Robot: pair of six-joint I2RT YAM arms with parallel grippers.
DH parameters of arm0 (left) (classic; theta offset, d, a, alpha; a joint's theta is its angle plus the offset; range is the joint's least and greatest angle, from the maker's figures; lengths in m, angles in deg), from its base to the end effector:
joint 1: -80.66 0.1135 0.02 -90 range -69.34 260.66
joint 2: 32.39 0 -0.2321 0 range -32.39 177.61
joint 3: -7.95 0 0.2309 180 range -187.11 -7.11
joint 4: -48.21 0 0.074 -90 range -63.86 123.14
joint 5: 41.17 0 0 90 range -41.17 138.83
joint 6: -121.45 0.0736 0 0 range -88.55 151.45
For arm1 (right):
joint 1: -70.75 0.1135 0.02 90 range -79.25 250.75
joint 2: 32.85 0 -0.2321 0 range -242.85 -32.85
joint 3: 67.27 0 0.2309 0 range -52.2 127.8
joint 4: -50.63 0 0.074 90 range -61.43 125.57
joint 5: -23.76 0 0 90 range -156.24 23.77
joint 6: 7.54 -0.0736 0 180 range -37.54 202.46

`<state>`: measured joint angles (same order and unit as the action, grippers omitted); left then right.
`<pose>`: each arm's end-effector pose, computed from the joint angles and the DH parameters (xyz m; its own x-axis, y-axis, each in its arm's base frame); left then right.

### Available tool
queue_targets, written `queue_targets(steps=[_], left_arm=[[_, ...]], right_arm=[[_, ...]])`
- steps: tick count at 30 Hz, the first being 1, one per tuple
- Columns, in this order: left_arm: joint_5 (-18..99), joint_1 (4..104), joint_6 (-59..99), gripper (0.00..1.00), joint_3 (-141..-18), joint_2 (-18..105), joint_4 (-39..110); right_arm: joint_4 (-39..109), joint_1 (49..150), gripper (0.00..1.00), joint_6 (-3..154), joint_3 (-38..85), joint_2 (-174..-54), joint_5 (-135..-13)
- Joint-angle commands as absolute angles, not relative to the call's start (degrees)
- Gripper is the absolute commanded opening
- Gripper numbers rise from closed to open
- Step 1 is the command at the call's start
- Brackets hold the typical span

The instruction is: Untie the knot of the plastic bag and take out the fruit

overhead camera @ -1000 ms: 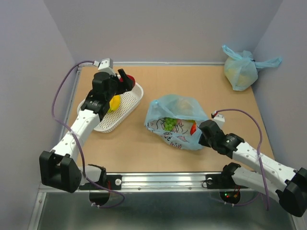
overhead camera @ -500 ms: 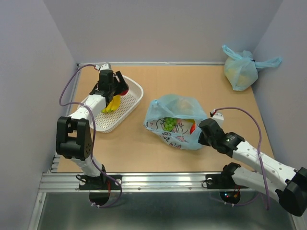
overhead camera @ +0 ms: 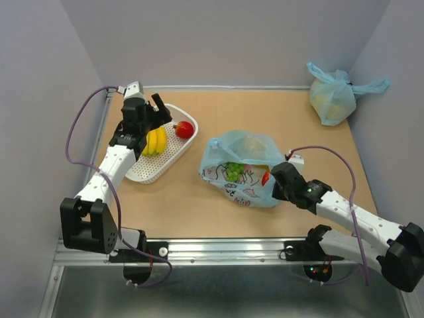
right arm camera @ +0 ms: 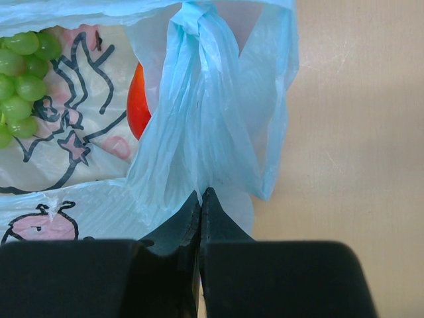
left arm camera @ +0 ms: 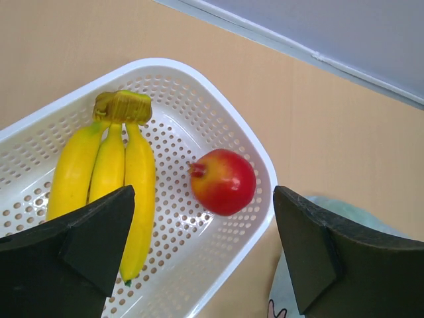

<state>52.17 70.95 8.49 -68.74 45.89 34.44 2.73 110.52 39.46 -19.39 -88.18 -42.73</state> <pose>0.3416 -0.0541 0.2953 -0.2845 -0.3464 -0.8939 0.0022 0.9322 -0.3619 0.1705 0.1037 0.1581 -0.7436 0.1948 -0.6396 0.1297 0.9805 0.1478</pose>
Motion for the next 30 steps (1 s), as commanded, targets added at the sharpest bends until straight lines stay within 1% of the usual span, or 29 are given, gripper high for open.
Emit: queue_targets(steps=[1, 4, 6, 7, 9, 10, 13, 14, 18, 21, 30], left_arm=[[52.6, 70.8, 11.4, 0.97, -67.2, 41.3, 33.6], [51.4, 67.2, 12.8, 0.96, -67.0, 37.5, 33.2], [52.7, 62.7, 13.3, 0.94, -66.4, 35.5, 31.8], [53.2, 57.3, 13.3, 0.94, -65.7, 33.8, 31.5], [54.3, 51.2, 11.9, 0.92, -64.9, 32.6, 31.0], [54.8, 45.3, 9.9, 0.90, -64.1, 31.8, 30.9], [57.6, 36.5, 7.2, 0.89, -62.7, 31.5, 30.6], [58.8, 31.1, 6.8, 0.88, -62.6, 31.7, 30.5], [61.9, 21.5, 7.3, 0.88, -62.5, 35.5, 30.3], [62.2, 18.8, 6.8, 0.88, -64.4, 40.8, 30.2], [61.9, 19.1, 5.3, 0.88, -70.6, 58.4, 31.5]], right_arm=[[5.8, 110.5, 0.01, 41.5, -15.3, -88.8, -42.0], [5.9, 110.5, 0.01, 41.7, -15.2, -88.9, -41.7], [5.9, 110.5, 0.01, 41.5, -15.5, -88.8, -41.5], [5.9, 110.5, 0.01, 41.2, -15.5, -88.8, -41.4], [5.9, 110.5, 0.01, 40.9, -15.6, -88.7, -41.3], [5.9, 110.5, 0.01, 40.9, -15.5, -88.7, -41.4], [6.0, 110.5, 0.01, 40.9, -15.4, -88.5, -41.2], [6.0, 110.5, 0.01, 40.9, -15.4, -88.4, -41.1], [6.0, 110.5, 0.01, 40.8, -15.6, -88.1, -41.3], [6.1, 110.5, 0.01, 40.8, -15.8, -88.2, -41.7], [6.0, 110.5, 0.01, 40.7, -17.3, -85.1, -43.6]])
